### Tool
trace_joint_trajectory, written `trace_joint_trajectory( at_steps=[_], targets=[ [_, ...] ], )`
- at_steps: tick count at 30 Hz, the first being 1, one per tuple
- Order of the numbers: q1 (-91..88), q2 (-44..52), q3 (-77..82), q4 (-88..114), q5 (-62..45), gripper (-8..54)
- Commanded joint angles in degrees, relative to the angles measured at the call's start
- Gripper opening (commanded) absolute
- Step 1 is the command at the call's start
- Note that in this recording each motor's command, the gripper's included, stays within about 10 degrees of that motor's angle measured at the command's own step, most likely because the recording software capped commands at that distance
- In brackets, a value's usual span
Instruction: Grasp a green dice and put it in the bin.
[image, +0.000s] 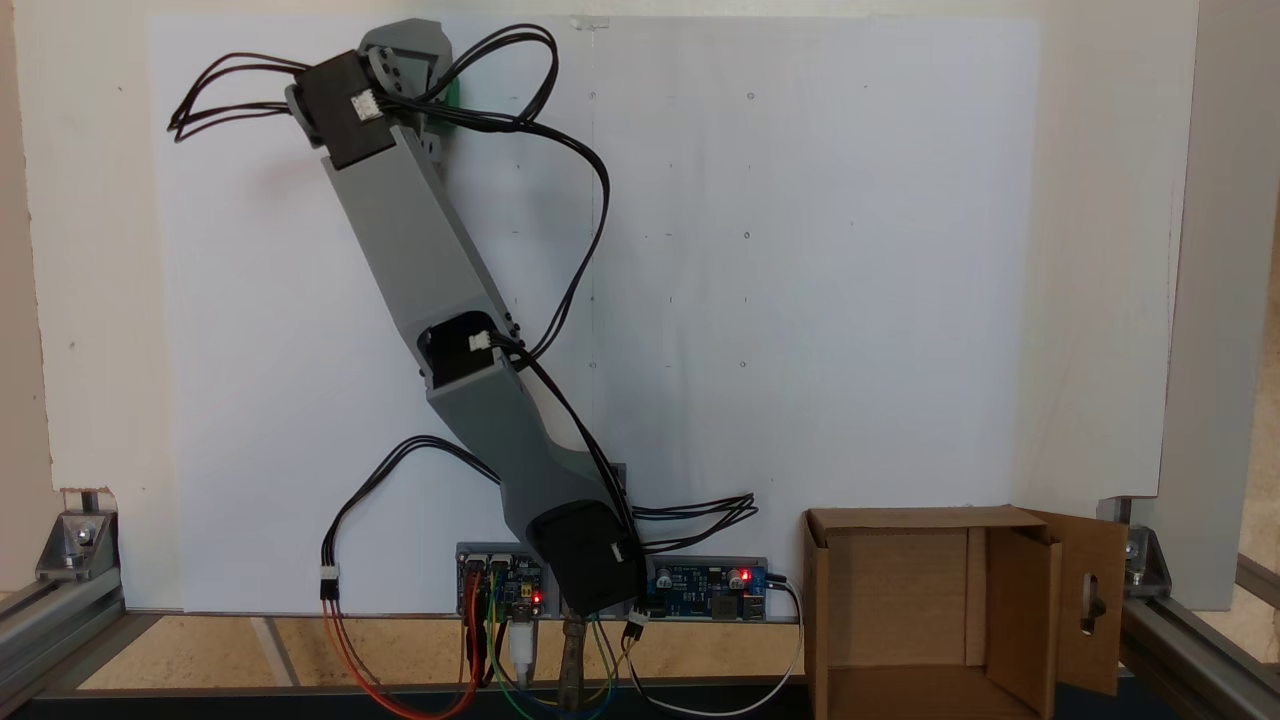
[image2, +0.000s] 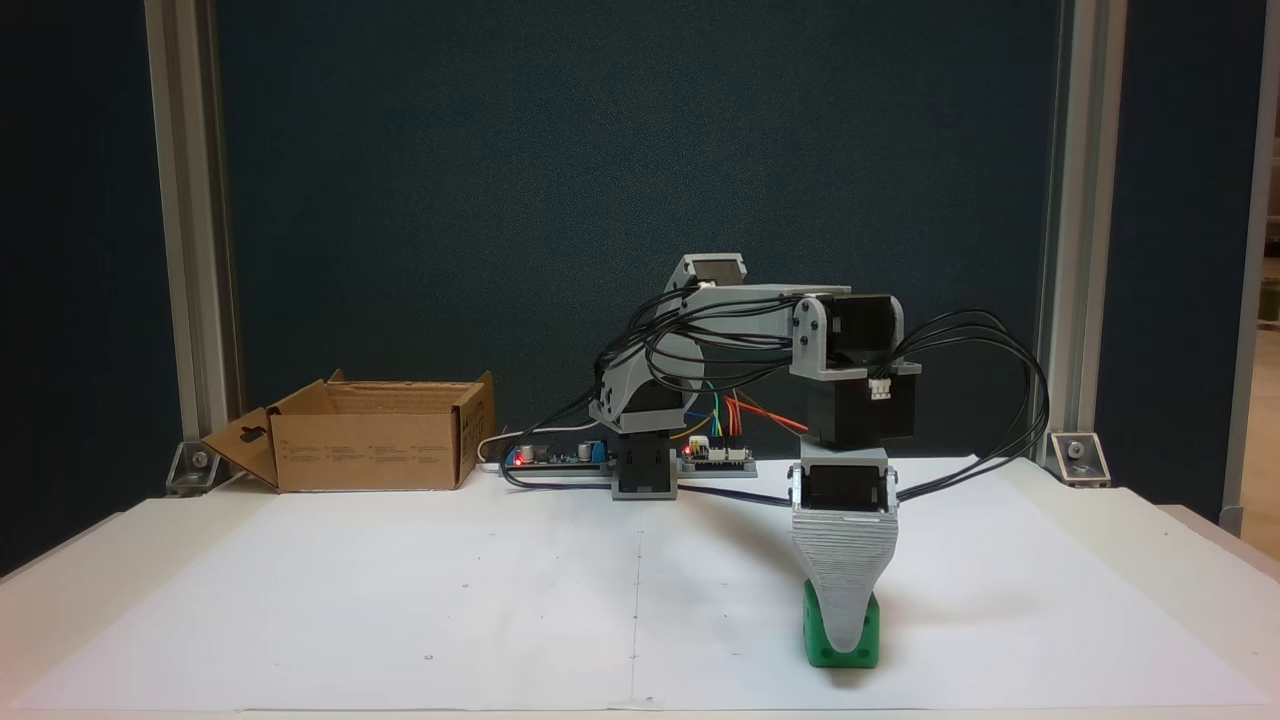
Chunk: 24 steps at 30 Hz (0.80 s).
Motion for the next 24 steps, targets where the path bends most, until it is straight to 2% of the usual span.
trace_joint_trajectory(
  at_steps=[1,24],
  targets=[
    [0.18,0.62,-2.46,0.00,3.87,42.2],
    [0.09,-0.26,-2.02,0.97,3.87,42.2]
  ],
)
